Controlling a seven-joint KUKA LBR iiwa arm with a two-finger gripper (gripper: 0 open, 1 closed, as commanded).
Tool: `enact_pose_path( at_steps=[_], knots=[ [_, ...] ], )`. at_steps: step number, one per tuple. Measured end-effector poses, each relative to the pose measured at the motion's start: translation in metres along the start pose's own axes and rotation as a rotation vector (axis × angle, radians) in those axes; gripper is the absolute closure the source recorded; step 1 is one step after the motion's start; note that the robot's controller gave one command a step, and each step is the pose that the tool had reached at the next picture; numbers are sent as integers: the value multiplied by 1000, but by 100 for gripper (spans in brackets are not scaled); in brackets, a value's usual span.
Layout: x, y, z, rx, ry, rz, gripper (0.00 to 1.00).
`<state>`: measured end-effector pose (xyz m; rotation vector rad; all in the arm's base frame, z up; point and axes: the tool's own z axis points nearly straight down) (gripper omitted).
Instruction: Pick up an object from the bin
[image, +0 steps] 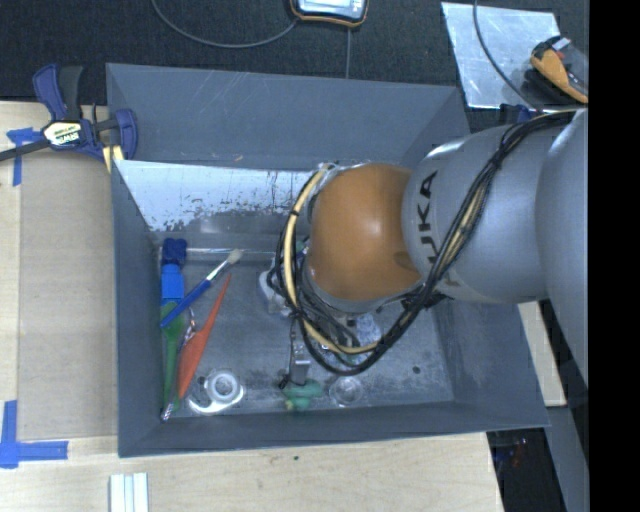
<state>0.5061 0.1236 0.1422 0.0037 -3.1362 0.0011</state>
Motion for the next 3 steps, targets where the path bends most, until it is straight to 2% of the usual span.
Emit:
enact_pose_path(
  at_steps=[1, 2, 3],
  knots=[
    [-2, 0, -4, -2, -8, 4, 0],
    [16, 92, 72, -1, -8, -268, 0],
    [21, 80, 20, 0, -9, -469, 0]
  ],
)
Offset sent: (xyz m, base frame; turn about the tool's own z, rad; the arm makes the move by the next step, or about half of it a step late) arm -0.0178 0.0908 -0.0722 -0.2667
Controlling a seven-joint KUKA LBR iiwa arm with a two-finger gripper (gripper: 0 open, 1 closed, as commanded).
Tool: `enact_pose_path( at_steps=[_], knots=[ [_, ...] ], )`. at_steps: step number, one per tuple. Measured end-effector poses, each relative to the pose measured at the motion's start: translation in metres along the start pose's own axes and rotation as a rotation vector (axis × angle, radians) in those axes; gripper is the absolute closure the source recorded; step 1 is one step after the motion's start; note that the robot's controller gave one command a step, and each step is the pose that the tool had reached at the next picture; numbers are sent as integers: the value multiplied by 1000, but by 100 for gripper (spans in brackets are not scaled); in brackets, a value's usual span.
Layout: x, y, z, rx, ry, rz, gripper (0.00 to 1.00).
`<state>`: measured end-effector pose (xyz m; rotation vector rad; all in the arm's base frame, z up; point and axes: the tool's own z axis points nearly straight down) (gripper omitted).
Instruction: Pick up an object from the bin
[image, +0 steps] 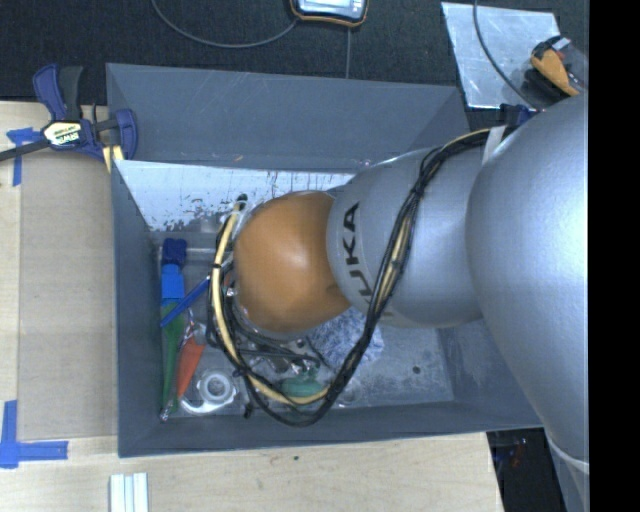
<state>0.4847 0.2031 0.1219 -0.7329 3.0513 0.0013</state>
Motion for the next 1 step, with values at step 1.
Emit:
enact_pose_path(
  at_steps=[1],
  knots=[
    [-4, 2, 22, 0, 3, 667, 0]
  ],
)
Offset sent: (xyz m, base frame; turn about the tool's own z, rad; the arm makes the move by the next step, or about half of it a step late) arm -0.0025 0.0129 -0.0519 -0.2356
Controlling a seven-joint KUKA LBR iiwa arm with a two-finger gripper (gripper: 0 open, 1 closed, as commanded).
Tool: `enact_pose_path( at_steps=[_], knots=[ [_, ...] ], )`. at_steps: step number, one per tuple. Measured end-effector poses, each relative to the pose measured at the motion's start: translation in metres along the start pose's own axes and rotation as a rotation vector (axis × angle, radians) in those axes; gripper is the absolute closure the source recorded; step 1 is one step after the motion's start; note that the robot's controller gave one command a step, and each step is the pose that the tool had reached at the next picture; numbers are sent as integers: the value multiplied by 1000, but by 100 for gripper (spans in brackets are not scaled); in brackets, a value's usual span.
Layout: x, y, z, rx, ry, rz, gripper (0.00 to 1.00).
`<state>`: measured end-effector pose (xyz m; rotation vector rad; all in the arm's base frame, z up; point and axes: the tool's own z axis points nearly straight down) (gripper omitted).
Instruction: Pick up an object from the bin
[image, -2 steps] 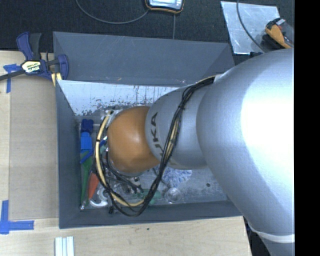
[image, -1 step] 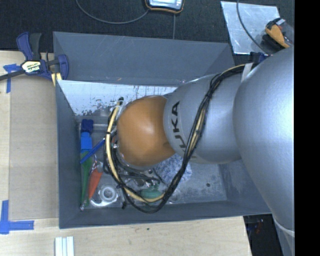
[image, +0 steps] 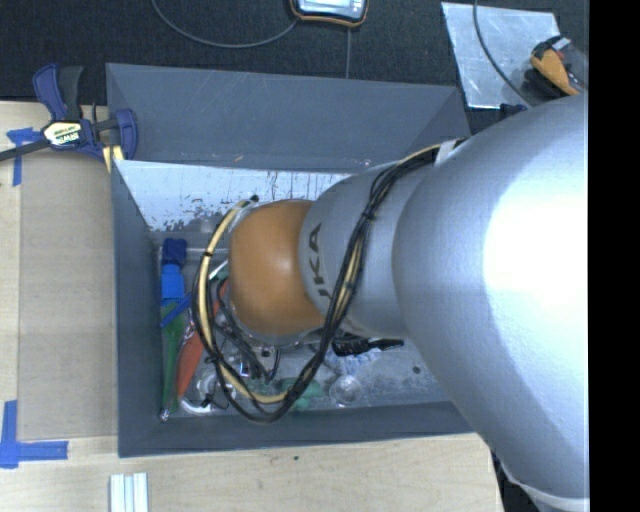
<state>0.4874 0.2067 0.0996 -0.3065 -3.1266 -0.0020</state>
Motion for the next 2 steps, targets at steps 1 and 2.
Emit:
enact_pose_path(
  at_steps=[1, 2],
  knots=[
    [5, 8, 25, 1, -3, -790, 0],
    [-21, 16, 26, -4, -4, -223, 100]
  ],
)
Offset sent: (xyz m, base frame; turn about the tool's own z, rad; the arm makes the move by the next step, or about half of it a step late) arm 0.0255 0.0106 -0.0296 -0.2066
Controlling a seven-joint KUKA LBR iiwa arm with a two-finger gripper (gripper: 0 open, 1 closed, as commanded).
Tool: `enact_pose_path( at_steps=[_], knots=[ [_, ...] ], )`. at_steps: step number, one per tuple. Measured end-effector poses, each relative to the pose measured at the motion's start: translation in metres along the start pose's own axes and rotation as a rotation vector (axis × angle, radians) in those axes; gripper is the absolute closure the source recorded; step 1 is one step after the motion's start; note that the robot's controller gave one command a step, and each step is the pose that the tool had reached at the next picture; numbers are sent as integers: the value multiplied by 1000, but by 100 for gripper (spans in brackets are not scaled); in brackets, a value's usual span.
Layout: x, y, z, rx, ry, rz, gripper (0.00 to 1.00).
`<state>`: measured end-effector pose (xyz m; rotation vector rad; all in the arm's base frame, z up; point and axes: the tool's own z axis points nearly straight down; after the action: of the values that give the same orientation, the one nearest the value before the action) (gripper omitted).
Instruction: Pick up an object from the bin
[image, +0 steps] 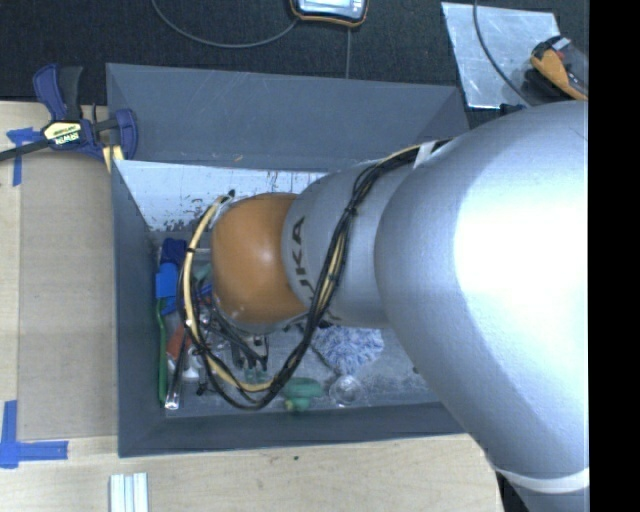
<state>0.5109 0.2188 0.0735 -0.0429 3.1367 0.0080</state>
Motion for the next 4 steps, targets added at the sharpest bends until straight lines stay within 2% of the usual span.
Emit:
enact_pose_path(
  at_steps=[2, 3, 4],
  knots=[
    [-2, -1, -14, 2, 3, 14, 100],
    [-3, -1, -53, 2, 0, 14, 100],
    [-5, -1, -68, 0, -5, 14, 100]
  ],
)
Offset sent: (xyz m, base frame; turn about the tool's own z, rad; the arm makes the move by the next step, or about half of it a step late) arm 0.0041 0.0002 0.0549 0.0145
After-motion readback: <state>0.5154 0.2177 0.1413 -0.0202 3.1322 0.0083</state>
